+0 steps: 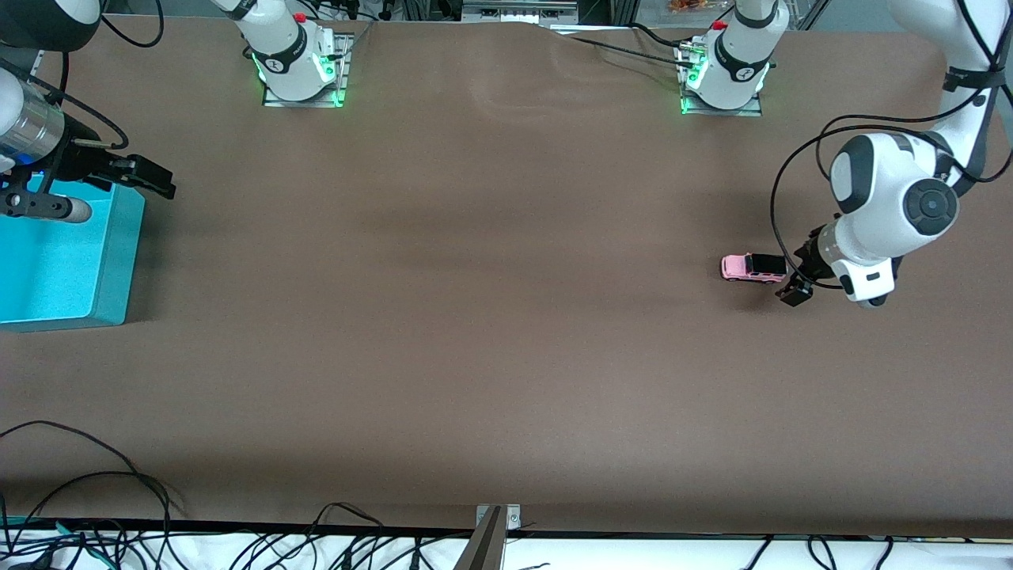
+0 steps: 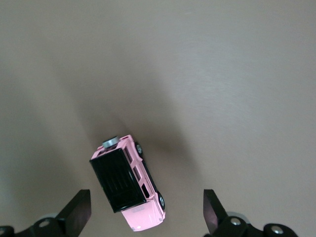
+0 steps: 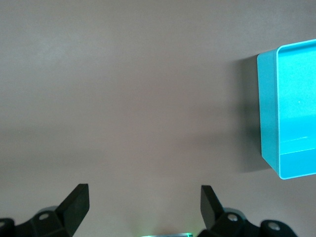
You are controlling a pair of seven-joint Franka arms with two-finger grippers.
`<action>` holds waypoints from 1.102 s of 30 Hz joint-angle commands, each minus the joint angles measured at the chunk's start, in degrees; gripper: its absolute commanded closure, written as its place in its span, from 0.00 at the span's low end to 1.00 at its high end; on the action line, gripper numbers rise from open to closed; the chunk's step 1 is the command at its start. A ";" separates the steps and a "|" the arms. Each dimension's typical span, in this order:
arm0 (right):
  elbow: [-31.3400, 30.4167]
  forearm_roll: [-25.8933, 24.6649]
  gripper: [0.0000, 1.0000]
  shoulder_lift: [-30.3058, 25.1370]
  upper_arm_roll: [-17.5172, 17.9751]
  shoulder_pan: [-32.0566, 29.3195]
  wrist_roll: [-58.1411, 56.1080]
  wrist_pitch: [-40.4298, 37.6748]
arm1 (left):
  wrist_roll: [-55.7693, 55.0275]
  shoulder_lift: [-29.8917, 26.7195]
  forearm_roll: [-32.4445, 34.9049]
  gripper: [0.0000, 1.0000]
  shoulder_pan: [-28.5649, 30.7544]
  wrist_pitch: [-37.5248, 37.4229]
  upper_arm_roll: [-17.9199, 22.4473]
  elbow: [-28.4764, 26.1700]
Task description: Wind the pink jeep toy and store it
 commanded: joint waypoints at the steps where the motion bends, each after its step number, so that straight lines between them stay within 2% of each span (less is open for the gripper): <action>1: 1.80 -0.13 0.00 0.91 -0.20 0.17 0.58 -1.21 | -9.80 -2.58 -0.14 0.00 -0.13 1.66 0.19 -3.94; 7: 1.80 -0.13 0.00 0.91 -0.29 0.17 0.66 -1.21 | -16.13 -2.49 -0.14 0.09 0.66 2.71 0.37 -6.31; 16: 1.80 -0.13 0.00 1.00 -0.29 0.17 0.58 -1.21 | -24.21 -1.44 0.04 0.09 0.22 10.43 0.37 -12.10; 24: 1.80 -0.13 0.00 1.00 -0.29 0.17 0.66 -1.21 | -24.84 -1.26 0.04 0.09 -0.13 11.41 0.37 -13.17; 29: 1.80 -0.05 0.00 1.00 -0.29 0.17 0.66 -1.21 | -26.16 0.94 0.04 0.09 -0.13 16.59 0.28 -14.14; 33: 1.80 -0.05 0.00 1.00 -0.29 0.17 0.66 -1.21 | -26.77 0.94 -0.14 0.09 -0.13 16.95 0.28 -13.79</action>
